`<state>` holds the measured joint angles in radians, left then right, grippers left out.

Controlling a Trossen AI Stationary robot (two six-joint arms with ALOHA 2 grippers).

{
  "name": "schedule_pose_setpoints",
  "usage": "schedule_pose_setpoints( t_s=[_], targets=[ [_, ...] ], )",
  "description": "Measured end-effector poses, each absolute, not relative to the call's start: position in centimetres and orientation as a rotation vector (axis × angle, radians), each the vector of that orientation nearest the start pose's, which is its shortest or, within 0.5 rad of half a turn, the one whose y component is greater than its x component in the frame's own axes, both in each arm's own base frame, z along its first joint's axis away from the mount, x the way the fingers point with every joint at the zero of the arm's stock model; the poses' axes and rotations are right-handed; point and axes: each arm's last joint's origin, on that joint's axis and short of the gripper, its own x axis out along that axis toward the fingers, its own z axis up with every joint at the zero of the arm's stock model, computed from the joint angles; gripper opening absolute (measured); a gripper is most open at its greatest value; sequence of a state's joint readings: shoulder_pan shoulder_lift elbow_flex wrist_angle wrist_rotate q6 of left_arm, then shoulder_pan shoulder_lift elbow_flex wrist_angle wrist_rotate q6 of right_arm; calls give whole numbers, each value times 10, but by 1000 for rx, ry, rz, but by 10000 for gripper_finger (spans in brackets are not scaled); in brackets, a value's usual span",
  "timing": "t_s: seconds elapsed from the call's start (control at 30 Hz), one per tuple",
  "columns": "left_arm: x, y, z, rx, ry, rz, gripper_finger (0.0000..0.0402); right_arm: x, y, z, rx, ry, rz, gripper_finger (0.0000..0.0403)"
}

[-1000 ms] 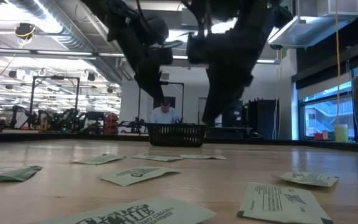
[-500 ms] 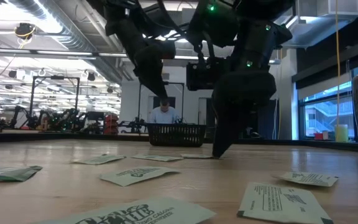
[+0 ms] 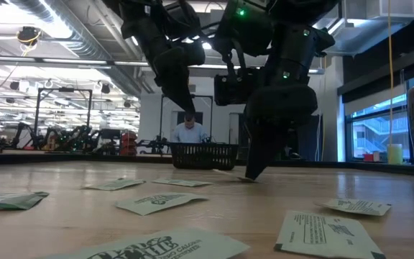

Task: Pick and place Stevia / Truvia into bins
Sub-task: Put the white stevia packet into the black bin

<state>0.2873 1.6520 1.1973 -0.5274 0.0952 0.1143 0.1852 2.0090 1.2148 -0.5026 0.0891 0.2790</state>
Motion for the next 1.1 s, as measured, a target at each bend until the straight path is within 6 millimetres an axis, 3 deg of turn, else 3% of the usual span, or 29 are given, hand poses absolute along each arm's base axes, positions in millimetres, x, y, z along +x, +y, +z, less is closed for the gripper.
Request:
schedule_pose_setpoints(
  t_s=[0.23,0.47,0.83,1.0,1.1],
  targets=[
    [328,94,233,-95,973,128,44,366,66,117,91,1281,-114,4],
    [320,91,229,-118,1064,122,34,365,53,139,115,1281,-131,2],
    [313,81,229,-132,1141,100,20,344,4,210,173,1147,-291,1],
    [308,68,242,-115,1117,75,15,333,-26,238,206,1047,-396,1],
    [305,58,254,-103,1072,60,15,329,-43,246,237,1010,-435,1]
  ],
)
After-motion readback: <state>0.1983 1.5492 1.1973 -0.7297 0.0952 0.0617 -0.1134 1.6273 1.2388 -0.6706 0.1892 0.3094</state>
